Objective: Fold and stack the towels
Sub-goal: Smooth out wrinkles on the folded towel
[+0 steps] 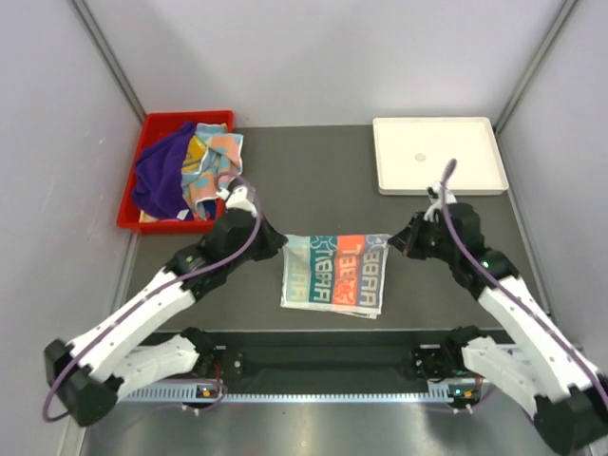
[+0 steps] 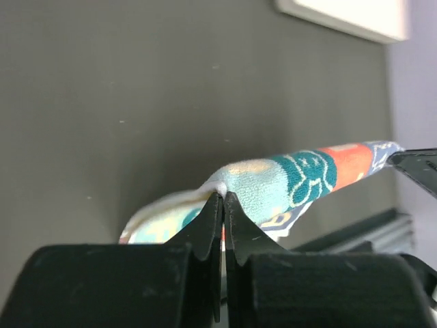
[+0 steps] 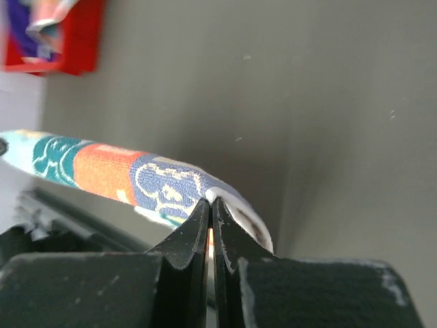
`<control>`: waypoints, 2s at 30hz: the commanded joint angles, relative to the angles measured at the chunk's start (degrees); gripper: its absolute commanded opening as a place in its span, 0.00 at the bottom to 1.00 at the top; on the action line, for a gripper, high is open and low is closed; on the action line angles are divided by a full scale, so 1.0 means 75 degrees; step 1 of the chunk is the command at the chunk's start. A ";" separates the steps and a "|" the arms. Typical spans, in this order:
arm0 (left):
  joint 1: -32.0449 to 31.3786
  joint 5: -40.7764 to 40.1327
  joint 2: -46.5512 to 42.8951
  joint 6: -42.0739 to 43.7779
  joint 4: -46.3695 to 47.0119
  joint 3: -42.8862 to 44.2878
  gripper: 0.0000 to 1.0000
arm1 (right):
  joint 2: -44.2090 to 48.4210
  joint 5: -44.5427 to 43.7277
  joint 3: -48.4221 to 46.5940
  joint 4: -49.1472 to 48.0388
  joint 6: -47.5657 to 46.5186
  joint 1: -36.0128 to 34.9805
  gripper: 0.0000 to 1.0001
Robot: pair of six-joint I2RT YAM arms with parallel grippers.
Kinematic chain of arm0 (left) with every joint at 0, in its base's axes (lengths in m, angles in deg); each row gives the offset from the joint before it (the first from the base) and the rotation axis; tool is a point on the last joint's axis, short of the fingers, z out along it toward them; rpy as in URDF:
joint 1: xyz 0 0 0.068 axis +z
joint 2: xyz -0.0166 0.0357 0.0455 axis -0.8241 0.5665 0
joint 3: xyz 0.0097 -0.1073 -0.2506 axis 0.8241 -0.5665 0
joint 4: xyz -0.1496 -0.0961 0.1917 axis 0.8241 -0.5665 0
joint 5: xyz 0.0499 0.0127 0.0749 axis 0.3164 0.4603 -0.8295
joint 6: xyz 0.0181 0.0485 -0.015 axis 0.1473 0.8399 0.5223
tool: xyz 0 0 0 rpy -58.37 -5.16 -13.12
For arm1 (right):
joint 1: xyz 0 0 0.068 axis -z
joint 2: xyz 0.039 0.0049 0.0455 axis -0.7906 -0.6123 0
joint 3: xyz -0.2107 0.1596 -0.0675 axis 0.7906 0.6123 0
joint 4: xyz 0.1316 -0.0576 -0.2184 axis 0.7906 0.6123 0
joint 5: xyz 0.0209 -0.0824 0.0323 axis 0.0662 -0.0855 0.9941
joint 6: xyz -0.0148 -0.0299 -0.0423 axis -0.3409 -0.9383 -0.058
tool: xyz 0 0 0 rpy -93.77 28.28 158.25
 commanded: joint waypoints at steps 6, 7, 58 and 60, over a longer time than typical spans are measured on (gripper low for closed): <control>0.2608 0.1555 0.3917 0.0919 0.2300 0.0874 0.00 | -0.4723 -0.0403 -0.1517 -0.2452 -0.0950 0.0500 0.00; 0.2750 0.1684 0.4319 0.0978 0.2265 0.1179 0.00 | -0.5134 -0.0333 -0.2122 -0.2454 -0.0986 0.0572 0.00; 0.3209 0.3596 0.4206 0.1237 0.2453 -0.1127 0.00 | -0.3720 -0.0778 0.1656 -0.3954 0.0338 -0.0330 0.03; 0.3197 0.3654 0.4218 0.1237 0.2476 -0.1185 0.09 | -0.3661 -0.0836 0.1762 -0.3942 0.0350 -0.0330 0.07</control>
